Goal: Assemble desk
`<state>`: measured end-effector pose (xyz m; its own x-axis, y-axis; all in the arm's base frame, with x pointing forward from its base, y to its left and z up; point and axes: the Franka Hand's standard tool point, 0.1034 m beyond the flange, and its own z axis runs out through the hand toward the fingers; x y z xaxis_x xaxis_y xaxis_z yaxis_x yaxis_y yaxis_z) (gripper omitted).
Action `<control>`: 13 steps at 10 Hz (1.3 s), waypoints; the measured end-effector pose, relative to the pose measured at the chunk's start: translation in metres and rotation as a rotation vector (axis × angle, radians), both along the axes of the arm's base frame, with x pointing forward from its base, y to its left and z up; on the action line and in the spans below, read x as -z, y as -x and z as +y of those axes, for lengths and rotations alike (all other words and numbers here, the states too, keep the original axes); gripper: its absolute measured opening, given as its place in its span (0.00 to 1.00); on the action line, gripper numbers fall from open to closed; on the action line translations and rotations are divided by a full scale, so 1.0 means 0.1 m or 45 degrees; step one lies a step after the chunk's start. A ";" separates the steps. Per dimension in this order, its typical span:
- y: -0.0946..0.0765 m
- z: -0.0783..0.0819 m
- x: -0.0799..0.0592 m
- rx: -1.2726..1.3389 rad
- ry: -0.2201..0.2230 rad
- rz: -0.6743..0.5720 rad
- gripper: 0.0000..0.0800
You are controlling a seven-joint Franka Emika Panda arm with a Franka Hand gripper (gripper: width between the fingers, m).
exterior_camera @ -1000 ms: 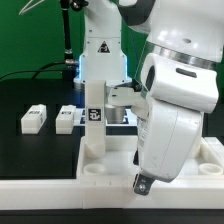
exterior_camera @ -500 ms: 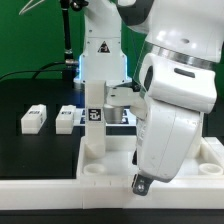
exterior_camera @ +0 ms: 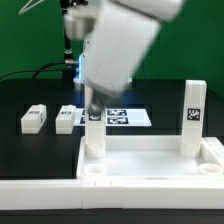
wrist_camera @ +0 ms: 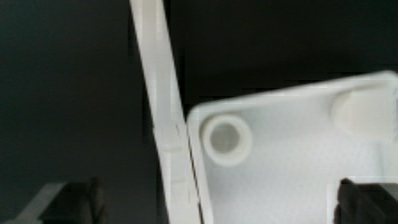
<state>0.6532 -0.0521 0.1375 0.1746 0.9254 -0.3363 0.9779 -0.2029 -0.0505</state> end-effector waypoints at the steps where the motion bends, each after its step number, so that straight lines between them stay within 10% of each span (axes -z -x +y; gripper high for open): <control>1: -0.01 -0.10 -0.10 0.057 0.017 -0.019 0.81; 6: 0.02 -0.09 -0.05 0.458 0.056 -0.149 0.81; 10: 0.81 -0.72 -0.17 0.862 0.013 -0.172 0.81; 13: 0.89 -0.75 -0.13 1.170 0.042 -0.203 0.81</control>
Offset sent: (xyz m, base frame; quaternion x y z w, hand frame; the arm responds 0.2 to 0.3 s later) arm 0.0000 0.0000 0.0000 0.0000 0.0000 0.1938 0.9810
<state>0.5642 -0.1267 0.1506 0.8798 0.3919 -0.2690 0.4280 -0.8993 0.0896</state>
